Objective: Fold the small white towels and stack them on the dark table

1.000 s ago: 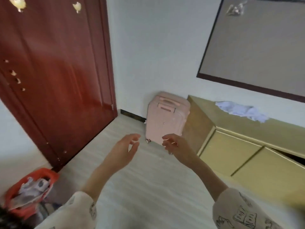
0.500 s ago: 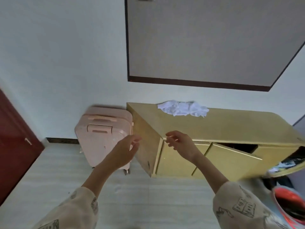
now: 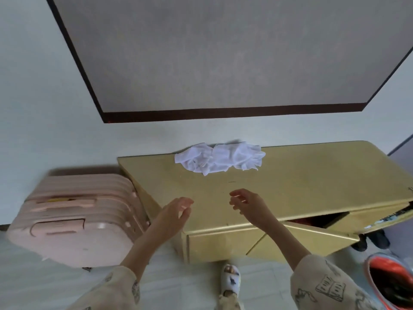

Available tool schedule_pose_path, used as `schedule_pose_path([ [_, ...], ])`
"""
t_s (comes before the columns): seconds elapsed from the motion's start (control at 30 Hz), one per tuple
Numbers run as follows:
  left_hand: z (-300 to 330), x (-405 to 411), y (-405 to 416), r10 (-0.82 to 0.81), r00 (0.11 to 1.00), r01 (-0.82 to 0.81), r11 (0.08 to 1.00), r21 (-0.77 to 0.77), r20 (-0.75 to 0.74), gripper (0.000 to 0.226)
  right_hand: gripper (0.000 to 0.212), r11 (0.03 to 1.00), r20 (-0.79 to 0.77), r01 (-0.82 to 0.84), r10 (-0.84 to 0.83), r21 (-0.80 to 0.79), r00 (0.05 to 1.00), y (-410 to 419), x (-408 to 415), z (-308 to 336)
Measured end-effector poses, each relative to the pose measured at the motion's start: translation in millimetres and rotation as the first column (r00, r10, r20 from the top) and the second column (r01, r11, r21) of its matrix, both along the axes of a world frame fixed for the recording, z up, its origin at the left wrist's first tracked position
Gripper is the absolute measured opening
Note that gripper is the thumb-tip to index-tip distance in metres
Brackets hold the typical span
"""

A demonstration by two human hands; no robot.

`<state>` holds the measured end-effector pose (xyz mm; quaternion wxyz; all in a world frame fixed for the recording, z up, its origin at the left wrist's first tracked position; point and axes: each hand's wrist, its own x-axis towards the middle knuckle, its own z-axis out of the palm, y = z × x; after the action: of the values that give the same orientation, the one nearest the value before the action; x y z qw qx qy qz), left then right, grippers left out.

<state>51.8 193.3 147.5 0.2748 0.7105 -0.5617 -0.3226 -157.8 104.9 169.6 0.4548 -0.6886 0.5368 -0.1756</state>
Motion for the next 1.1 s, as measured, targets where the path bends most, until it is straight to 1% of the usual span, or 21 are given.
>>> schedule_pose_path([
  [0.17,-37,-21,-113,0.078,0.996,-0.084,0.99,0.111,0.051,0.031,0.017,0.998,-0.052,-0.009,0.012,0.064,0.999,-125,-5,-49],
  [0.3,-58,-44,-190,0.097,0.995,-0.091,0.967,0.239,-0.013,0.032,0.025,0.995,-0.175,0.025,-0.007,0.101,0.985,-217,-17,-76],
  [0.4,-69,-55,-234,0.139,0.989,-0.119,0.948,0.296,-0.048,0.03,0.026,0.993,-0.243,0.077,-0.053,0.09,0.969,-276,-23,-93],
  [0.5,-75,-57,-266,0.174,0.983,-0.146,0.938,0.315,-0.063,0.03,0.028,0.995,-0.322,0.086,-0.067,0.047,0.945,-325,-21,-114],
  [0.57,-78,-56,-284,0.189,0.98,-0.16,0.934,0.32,-0.062,0.031,0.034,0.995,-0.363,0.096,-0.084,0.016,0.928,-353,-14,-128],
  [0.67,-81,-53,-303,0.204,0.978,-0.184,0.934,0.307,-0.035,0.029,0.05,0.997,-0.466,0.03,0.004,0.066,0.885,-381,-3,-143],
  [0.7,-82,-53,-308,0.204,0.978,-0.185,0.936,0.299,-0.033,0.029,0.05,0.996,-0.498,0.005,0.038,0.084,0.866,-387,-1,-148],
  [0.77,-83,-53,-318,0.185,0.982,-0.167,0.942,0.29,-0.036,0.029,0.037,0.998,-0.527,-0.019,0.047,0.059,0.848,-393,1,-154],
  [0.8,-82,-54,-323,0.178,0.983,-0.16,0.946,0.281,-0.041,0.028,0.031,1.0,-0.513,-0.016,0.023,0.019,0.858,-392,2,-155],
  [0.87,-75,-55,-335,0.171,0.984,-0.158,0.96,0.232,-0.039,0.028,0.024,0.998,-0.387,-0.018,-0.005,-0.055,0.922,-388,5,-146],
  [0.93,-60,-54,-353,0.197,0.979,-0.19,0.971,0.143,-0.042,0.036,0.019,0.992,-0.246,-0.111,0.093,-0.058,0.965,-381,5,-124],
  [1.0,-42,-51,-375,0.184,0.98,-0.181,0.982,0.047,-0.076,0.049,0.02,0.955,-0.212,-0.279,0.254,-0.097,0.944,-375,3,-94],
  [1.07,-23,-51,-391,0.055,0.995,-0.056,0.998,-0.014,-0.081,0.058,0.024,0.895,-0.235,-0.394,0.346,-0.209,0.909,-369,-4,-62],
  [1.1,-14,-53,-395,-0.029,0.996,0.028,0.999,-0.015,-0.079,0.059,0.024,0.869,-0.243,-0.423,0.365,-0.257,0.899,-365,-7,-45],
])
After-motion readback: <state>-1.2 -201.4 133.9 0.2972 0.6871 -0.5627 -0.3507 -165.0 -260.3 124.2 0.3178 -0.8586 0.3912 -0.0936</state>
